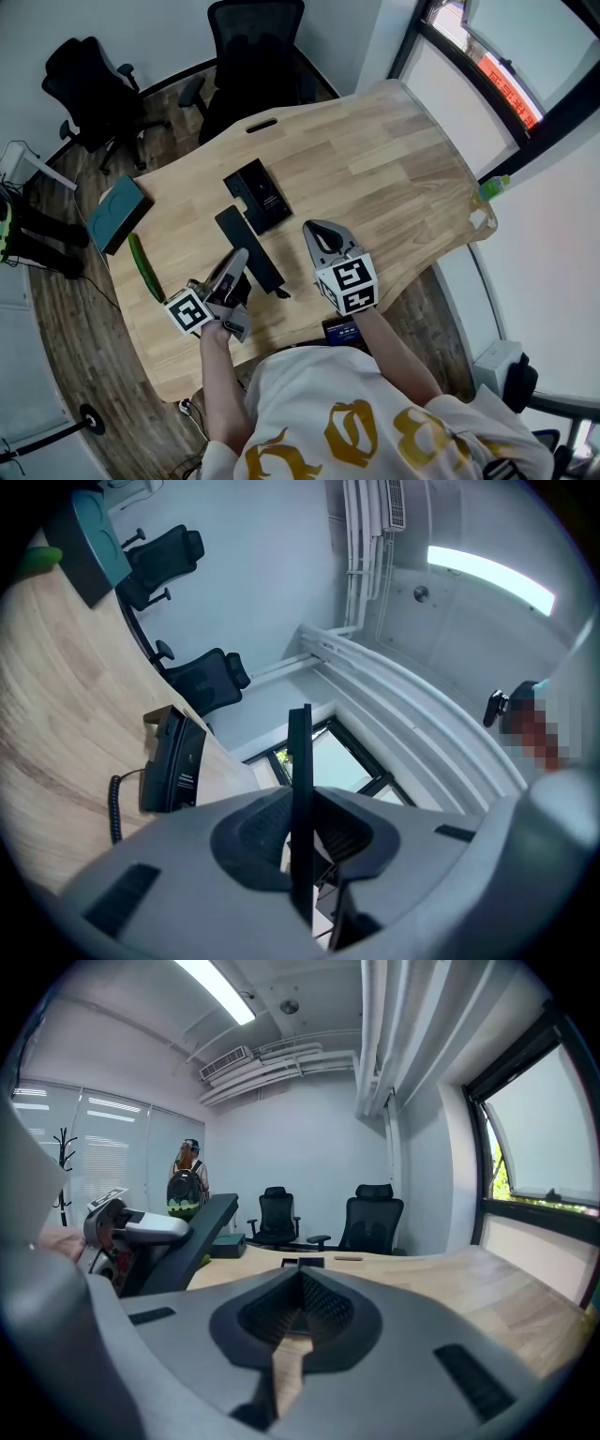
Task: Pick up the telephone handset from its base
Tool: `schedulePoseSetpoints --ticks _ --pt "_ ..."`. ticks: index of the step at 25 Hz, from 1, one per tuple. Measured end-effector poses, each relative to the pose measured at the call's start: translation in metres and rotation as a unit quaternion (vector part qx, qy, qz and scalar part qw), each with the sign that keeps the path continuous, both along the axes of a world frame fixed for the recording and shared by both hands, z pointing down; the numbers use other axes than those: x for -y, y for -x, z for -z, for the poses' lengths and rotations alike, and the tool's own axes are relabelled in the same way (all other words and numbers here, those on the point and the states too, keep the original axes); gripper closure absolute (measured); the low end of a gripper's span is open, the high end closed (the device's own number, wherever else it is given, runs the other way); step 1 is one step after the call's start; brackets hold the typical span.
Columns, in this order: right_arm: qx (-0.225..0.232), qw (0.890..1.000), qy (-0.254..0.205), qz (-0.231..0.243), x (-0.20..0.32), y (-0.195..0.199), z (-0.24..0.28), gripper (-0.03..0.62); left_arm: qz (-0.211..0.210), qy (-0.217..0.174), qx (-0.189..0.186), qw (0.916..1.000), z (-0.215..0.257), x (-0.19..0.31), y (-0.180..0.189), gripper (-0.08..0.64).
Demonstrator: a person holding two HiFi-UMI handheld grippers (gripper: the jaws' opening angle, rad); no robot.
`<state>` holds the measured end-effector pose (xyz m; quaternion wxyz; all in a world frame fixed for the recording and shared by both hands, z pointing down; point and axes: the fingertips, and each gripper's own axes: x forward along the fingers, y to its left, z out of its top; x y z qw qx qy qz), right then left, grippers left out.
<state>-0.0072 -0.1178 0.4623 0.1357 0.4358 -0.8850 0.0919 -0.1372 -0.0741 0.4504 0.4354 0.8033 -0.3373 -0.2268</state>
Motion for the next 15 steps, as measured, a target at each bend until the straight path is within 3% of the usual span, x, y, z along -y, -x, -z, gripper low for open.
schedulePoseSetpoints --ticks 15 --pt "0.009 1.000 -0.005 0.006 0.008 0.002 0.003 0.588 -0.021 0.003 -0.015 0.9997 0.000 0.005 -0.010 0.486"
